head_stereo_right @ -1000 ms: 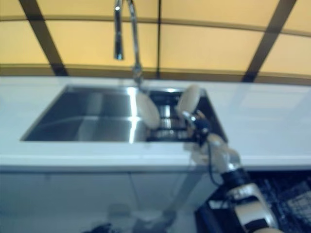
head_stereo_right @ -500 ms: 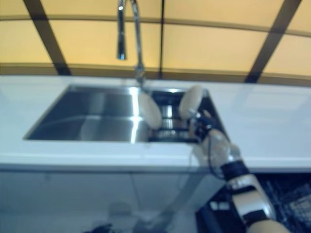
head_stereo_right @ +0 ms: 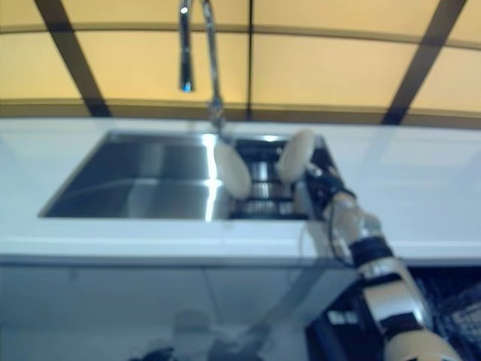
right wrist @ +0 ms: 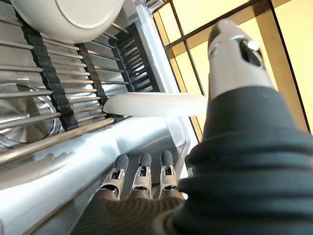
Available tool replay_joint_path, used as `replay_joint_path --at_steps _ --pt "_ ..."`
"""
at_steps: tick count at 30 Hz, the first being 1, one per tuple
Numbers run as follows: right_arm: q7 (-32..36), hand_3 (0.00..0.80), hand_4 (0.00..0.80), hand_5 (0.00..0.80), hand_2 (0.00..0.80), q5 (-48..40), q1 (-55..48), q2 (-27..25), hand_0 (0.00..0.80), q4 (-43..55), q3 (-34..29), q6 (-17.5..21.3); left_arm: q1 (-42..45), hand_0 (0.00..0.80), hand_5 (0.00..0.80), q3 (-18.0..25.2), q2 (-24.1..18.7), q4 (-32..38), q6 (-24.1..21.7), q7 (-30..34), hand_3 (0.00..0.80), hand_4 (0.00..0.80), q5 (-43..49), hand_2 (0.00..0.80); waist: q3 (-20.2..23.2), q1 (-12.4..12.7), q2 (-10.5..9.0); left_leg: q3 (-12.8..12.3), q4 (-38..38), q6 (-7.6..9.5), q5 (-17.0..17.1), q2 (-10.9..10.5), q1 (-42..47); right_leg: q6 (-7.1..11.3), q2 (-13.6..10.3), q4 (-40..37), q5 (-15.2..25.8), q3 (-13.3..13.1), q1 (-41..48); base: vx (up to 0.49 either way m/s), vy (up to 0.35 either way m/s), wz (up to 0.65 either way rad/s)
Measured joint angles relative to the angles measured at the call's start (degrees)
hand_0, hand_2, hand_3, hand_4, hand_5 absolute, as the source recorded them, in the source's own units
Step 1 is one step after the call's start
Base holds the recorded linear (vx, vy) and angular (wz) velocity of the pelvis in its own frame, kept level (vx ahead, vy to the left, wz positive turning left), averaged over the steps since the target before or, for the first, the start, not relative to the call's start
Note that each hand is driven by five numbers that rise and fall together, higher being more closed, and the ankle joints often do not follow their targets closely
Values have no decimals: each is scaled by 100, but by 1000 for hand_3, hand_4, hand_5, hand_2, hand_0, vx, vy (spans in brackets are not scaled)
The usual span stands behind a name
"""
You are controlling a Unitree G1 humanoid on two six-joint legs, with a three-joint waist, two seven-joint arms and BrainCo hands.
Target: Take plates into dishwasher
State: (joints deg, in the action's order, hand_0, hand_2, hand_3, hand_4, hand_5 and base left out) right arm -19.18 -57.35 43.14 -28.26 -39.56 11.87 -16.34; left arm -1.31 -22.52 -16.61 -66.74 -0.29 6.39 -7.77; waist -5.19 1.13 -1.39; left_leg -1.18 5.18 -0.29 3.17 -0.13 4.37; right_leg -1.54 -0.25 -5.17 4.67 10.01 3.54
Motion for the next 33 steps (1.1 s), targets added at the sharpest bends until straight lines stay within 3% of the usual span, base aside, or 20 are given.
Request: replay_joint_path --at_steps 9,17,33 --pt "7 0 0 0 0 75 138 -239 0 -199 0 -1 -15 0 0 -4 -9 3 2 33 0 0 1 0 -88 120 82 3 -1 -1 -1 1 0 2 3 -2 -2 1 -3 8 -12 0" --pt "174 0 0 0 0 164 372 -344 0 -243 0 -2 -9 0 0 -6 -39 1 -4 35 0 0 1 0 -202 150 -23 37 0 -2 -3 -2 -15 5 1 -2 -17 22 -2 39 -62 2" --pt "209 0 0 0 0 168 418 -349 0 -230 3 -10 -23 0 0 -106 -73 15 -5 35 0 0 2 0 -322 192 -21 153 -33 -37 20 -5 -6 -3 4 9 -50 151 30 46 -77 4"
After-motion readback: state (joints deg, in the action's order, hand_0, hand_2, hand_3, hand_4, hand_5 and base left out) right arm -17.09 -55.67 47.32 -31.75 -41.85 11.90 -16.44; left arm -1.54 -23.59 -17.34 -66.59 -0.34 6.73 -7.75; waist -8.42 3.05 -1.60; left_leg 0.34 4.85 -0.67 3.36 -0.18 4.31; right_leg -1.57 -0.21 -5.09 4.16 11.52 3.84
